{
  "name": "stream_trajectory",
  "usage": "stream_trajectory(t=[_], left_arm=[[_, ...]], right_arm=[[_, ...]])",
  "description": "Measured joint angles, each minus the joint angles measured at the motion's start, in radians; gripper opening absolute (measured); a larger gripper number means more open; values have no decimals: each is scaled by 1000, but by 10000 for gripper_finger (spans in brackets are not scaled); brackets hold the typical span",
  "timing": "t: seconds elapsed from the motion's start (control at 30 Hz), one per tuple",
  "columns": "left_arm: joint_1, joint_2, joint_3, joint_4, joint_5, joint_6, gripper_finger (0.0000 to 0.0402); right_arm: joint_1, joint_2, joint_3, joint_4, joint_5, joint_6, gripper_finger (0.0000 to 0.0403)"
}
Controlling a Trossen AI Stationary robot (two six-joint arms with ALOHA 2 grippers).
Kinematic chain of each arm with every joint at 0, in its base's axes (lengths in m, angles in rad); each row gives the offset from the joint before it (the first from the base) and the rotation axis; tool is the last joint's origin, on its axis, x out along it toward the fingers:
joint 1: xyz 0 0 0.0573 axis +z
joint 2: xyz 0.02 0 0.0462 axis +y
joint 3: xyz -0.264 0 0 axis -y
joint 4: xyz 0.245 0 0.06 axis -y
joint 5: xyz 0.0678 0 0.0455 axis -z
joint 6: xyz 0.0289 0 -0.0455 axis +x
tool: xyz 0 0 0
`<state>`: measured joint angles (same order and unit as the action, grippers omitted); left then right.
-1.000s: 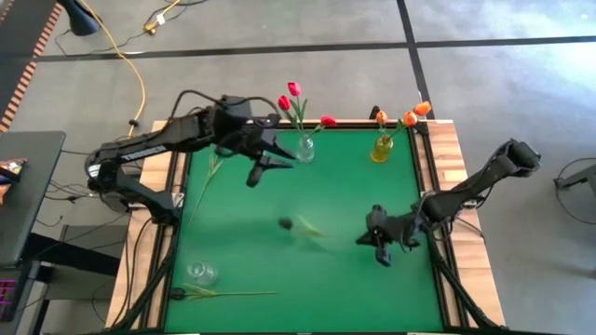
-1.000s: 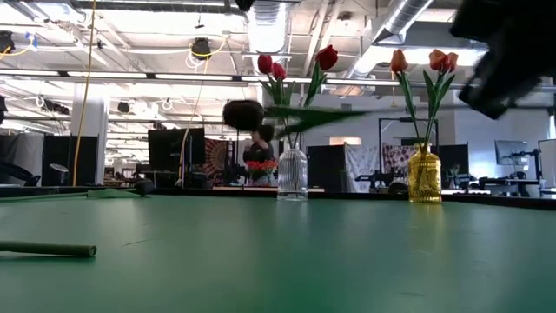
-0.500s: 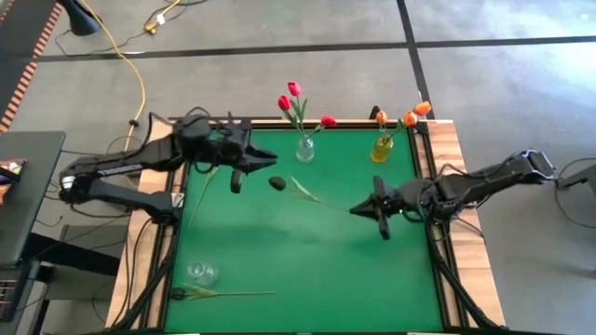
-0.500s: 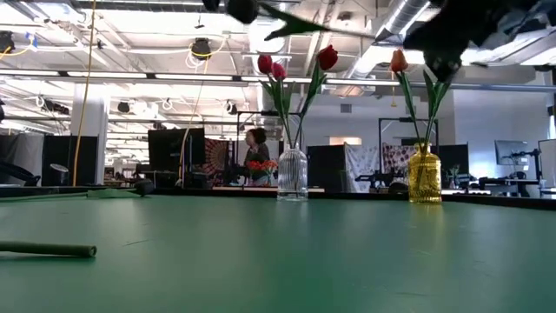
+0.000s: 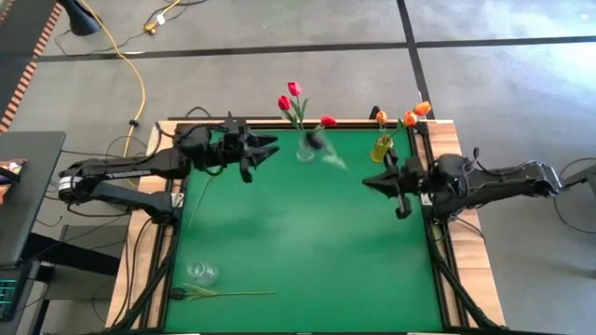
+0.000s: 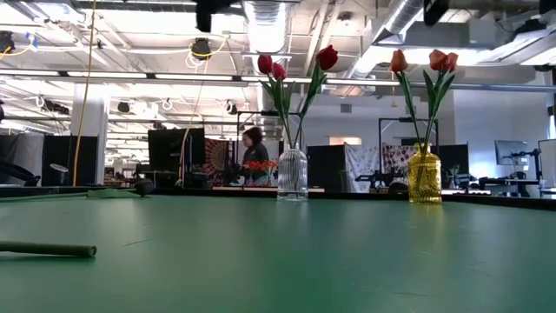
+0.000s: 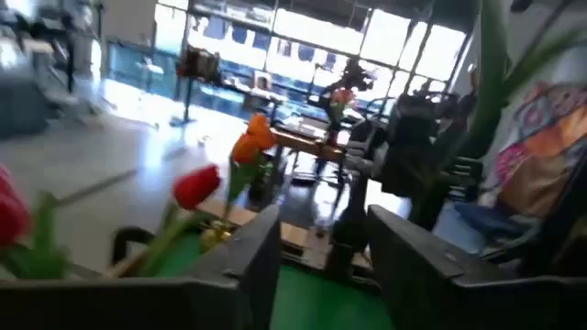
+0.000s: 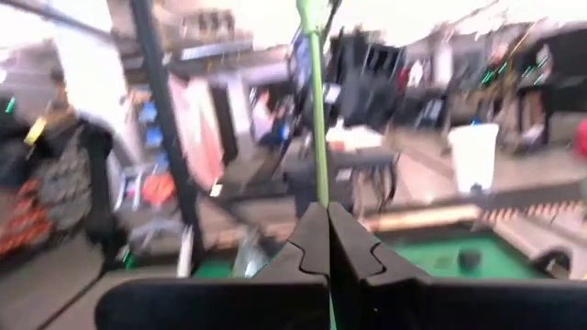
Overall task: Sort flowers into vase by color
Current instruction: Put the bottom right black flower into the bottom transparent vase
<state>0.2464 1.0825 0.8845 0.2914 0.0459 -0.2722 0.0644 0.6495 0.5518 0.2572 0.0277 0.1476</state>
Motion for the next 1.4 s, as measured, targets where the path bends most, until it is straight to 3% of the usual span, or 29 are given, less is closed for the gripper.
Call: stream_trajectory(t=[0.2,0.37,0.53,0.67,0.83,1.2,1.4], left_arm=[[-57,171,0,311,63,-113,210],[-106,333,45,495,23,-139,221],[-138,471,173,494,25,-121,221],[-166,534,284,485,50,-20,222],[-177,542,378,377,-30,133,222],[-177,539,433,272,-59,136,219],[-176,539,433,273,-58,95,186]], right_arm=[[-70,42,0,142,0,1,16],[-93,126,0,271,-8,1,16],[-93,220,0,395,-12,2,16],[-93,282,0,483,-14,22,16],[-92,321,0,531,-14,31,16],[-91,320,0,537,-4,30,16],[-100,320,0,526,0,28,16]])
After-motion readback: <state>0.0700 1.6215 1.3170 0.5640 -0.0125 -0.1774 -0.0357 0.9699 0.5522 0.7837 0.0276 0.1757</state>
